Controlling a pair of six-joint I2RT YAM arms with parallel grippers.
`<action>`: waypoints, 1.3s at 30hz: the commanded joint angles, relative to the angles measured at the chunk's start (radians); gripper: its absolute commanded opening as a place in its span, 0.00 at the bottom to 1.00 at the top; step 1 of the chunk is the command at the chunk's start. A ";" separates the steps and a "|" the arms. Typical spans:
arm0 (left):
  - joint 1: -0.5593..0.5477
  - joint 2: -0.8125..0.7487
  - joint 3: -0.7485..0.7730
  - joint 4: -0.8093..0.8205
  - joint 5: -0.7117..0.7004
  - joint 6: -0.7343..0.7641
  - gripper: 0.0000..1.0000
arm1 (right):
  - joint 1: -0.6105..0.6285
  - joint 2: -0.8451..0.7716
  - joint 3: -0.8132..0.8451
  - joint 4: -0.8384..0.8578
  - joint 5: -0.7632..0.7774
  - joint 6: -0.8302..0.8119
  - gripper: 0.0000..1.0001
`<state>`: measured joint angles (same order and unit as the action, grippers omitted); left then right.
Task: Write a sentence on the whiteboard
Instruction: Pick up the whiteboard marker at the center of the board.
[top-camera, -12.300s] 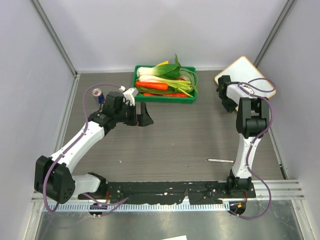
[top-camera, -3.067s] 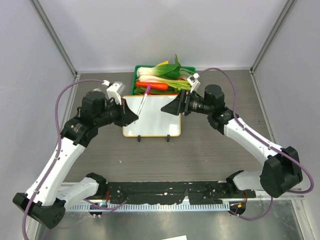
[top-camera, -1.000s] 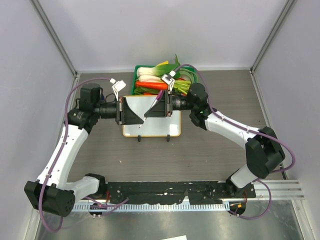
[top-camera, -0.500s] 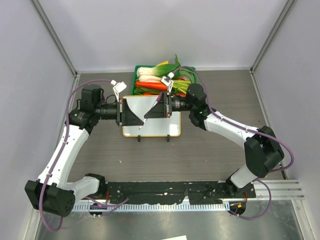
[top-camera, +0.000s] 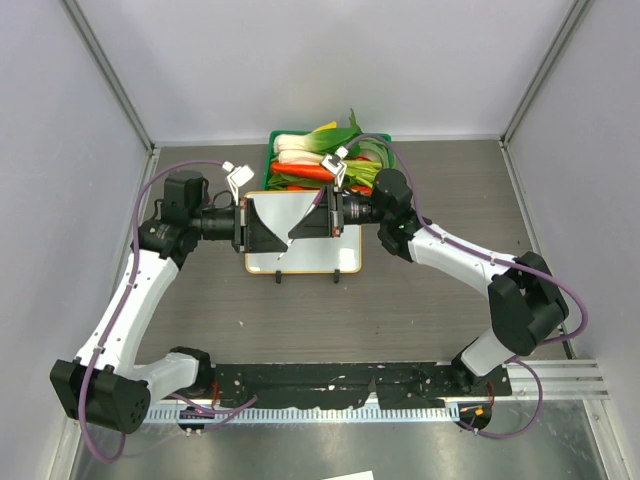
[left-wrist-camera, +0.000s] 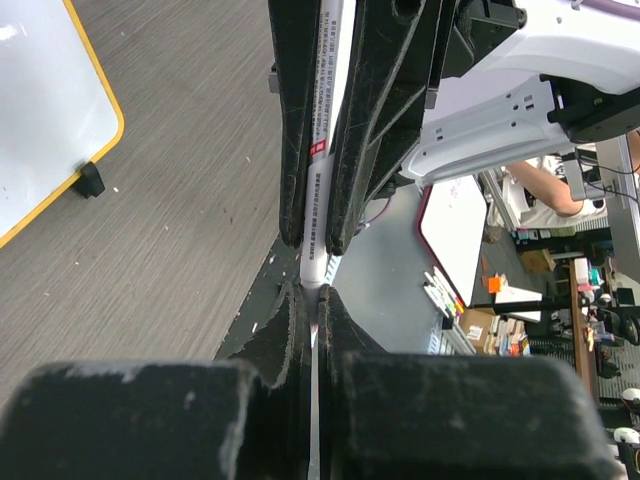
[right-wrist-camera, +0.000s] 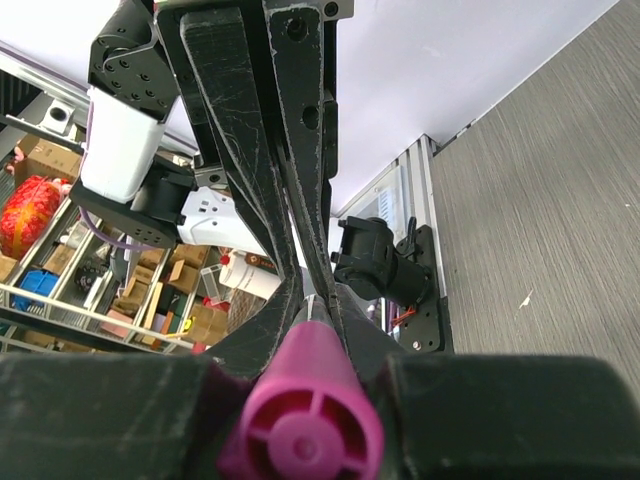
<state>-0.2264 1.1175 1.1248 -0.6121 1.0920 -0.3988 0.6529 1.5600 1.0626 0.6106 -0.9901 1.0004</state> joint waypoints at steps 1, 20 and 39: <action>0.004 -0.007 0.012 -0.003 -0.010 0.008 0.03 | 0.007 -0.041 -0.009 -0.023 0.005 -0.052 0.02; 0.006 -0.105 -0.131 0.032 -0.244 -0.041 0.95 | -0.029 -0.232 -0.102 -0.512 0.462 -0.330 0.01; -0.154 -0.070 -0.281 -0.081 -0.895 -0.086 0.96 | -0.326 -0.341 -0.273 -0.532 0.484 -0.217 0.01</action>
<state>-0.2882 1.0039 0.8227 -0.6655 0.4183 -0.4683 0.3458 1.2686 0.7952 0.0563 -0.5056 0.7696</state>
